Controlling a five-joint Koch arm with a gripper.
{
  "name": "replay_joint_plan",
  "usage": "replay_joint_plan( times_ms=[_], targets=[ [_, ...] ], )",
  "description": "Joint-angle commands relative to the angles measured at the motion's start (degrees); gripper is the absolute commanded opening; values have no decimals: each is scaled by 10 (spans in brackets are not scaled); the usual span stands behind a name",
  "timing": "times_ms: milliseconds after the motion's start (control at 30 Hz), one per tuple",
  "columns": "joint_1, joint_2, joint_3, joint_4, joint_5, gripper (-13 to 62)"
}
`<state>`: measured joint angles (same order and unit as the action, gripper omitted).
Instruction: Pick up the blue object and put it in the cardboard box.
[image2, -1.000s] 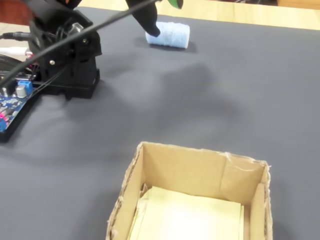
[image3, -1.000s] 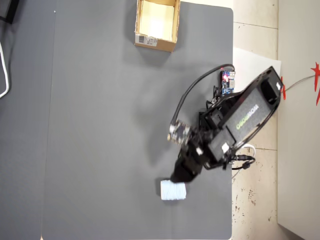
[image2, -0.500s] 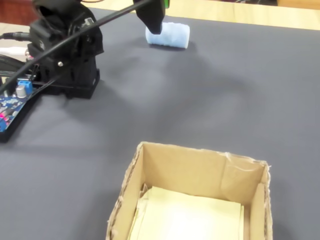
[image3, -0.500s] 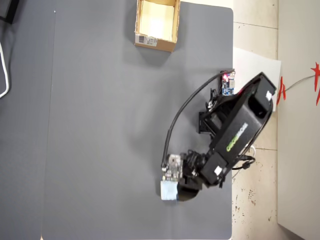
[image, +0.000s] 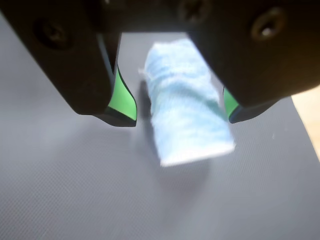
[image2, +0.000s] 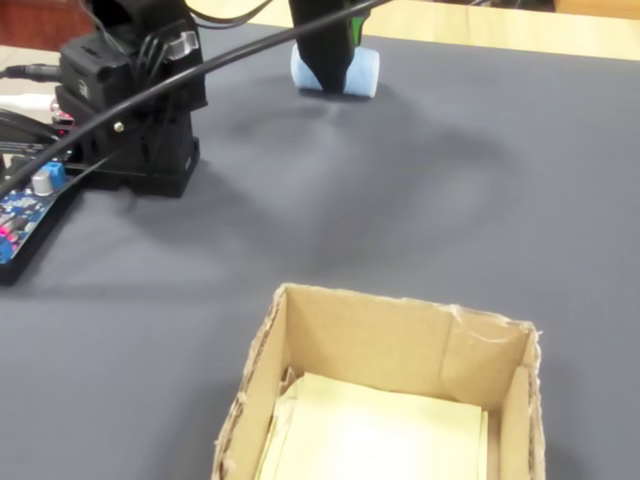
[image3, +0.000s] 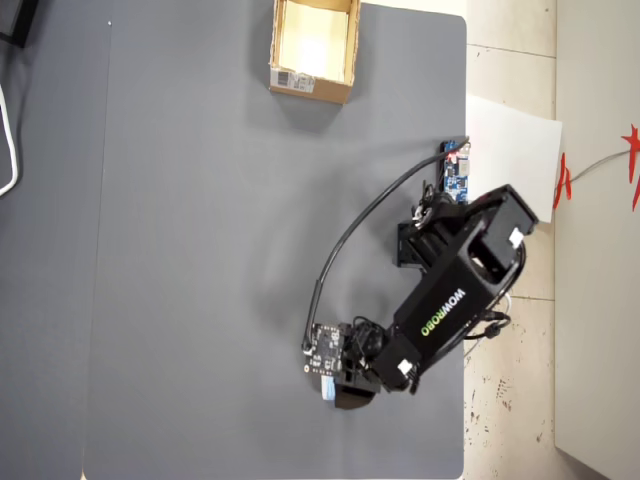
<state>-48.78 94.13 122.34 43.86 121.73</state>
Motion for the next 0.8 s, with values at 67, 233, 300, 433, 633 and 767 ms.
replay_joint_plan(
  times_ms=[67,233,300,433,633,767],
  targets=[
    [6,-9,-24,-42,54,330],
    [11,-21,17,-81,58,293],
    [19,-19,21,-82,56,247],
    [33,-17,19,-79,33,154],
    [45,5,13,-95,2,91],
    [58,40,10,-110,-25,91]
  ],
)
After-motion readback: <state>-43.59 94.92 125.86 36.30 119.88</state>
